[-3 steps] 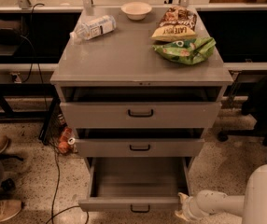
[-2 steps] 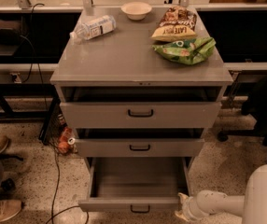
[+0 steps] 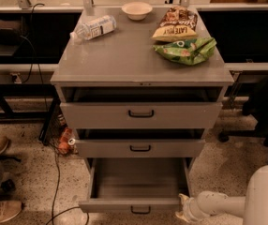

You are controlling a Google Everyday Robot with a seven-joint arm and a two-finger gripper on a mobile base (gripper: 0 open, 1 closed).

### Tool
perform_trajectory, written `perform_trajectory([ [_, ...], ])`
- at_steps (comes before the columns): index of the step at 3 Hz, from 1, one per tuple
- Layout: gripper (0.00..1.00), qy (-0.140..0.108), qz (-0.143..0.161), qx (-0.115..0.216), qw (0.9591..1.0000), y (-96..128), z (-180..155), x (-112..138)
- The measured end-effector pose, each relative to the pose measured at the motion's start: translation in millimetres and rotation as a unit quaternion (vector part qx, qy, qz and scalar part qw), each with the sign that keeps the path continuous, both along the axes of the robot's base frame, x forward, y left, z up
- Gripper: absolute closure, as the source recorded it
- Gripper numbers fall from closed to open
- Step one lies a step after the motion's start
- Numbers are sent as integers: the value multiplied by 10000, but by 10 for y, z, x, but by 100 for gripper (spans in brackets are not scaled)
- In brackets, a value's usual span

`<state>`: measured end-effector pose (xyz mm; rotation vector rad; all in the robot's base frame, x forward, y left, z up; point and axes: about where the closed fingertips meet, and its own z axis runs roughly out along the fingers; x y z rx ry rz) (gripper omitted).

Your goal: Open bottom drawer

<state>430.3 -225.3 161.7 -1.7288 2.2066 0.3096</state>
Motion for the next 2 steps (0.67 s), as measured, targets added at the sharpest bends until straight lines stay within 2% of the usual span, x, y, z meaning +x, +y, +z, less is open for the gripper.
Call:
perform_trajectory([
  [1,74,6,3,3,10000,6,-5,-6],
  [2,53,6,3,3,10000,6,-5,-6],
])
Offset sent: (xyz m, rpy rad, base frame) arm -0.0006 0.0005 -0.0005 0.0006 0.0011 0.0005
